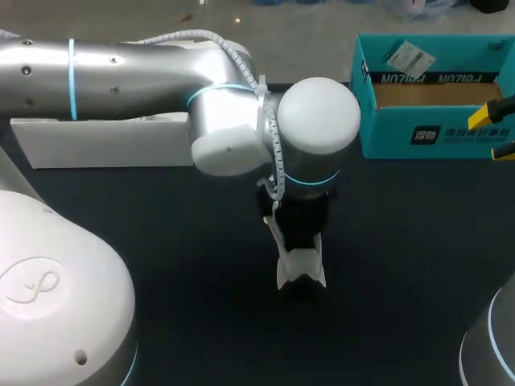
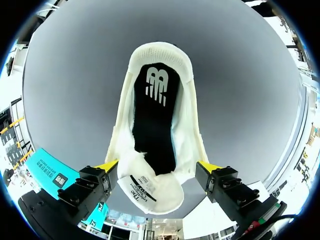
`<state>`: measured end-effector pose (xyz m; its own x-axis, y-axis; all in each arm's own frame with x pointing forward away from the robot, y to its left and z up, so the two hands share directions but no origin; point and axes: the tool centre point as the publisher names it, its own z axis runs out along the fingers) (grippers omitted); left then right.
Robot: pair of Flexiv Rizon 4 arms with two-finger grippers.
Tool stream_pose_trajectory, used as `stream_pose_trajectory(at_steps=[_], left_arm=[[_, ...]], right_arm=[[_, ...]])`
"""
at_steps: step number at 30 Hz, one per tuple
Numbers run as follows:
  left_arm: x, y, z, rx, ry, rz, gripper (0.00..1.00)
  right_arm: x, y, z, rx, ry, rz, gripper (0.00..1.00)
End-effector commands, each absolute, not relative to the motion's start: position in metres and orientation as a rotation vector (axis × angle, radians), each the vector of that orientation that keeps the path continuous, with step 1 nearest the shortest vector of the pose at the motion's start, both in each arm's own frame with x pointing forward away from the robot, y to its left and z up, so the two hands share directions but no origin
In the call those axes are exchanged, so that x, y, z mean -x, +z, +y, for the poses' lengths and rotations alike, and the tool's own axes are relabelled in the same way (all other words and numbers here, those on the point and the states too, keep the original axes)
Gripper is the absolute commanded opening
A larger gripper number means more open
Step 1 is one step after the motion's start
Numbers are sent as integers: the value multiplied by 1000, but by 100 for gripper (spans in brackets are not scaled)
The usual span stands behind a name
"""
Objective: Take the shoe out of the shoebox, open the shoe tongue, remove and reinsert the insole, then place the shoe into the shoebox
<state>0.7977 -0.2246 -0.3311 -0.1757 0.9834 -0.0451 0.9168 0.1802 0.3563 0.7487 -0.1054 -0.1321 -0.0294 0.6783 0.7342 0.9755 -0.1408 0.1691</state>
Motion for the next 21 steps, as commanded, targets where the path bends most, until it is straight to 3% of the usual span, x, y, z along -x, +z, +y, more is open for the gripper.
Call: stream_pose_trajectory(at_steps=[1,12,13,14,15,21], left_arm=[[-804,-322,-223,-1810,368,2191,100],[-847,-283,-193,-1660,468,2180,100],[-852,-282,-193,-1650,467,2173,80],[-857,-282,-193,-1645,467,2166,29],[-860,-283,-194,-1657,438,2153,0],[-869,-300,-207,-1702,338,2120,0]], right_arm=[[-749,-132,-105,1854,-993,-1731,100],[-749,-132,-105,1854,-993,-1731,100],[-749,-132,-105,1854,-993,-1731,100],[-749,-132,-105,1854,-993,-1731,100],[-749,-132,-105,1854,-993,-1731,100],[-749,-132,-105,1854,-993,-1731,100]])
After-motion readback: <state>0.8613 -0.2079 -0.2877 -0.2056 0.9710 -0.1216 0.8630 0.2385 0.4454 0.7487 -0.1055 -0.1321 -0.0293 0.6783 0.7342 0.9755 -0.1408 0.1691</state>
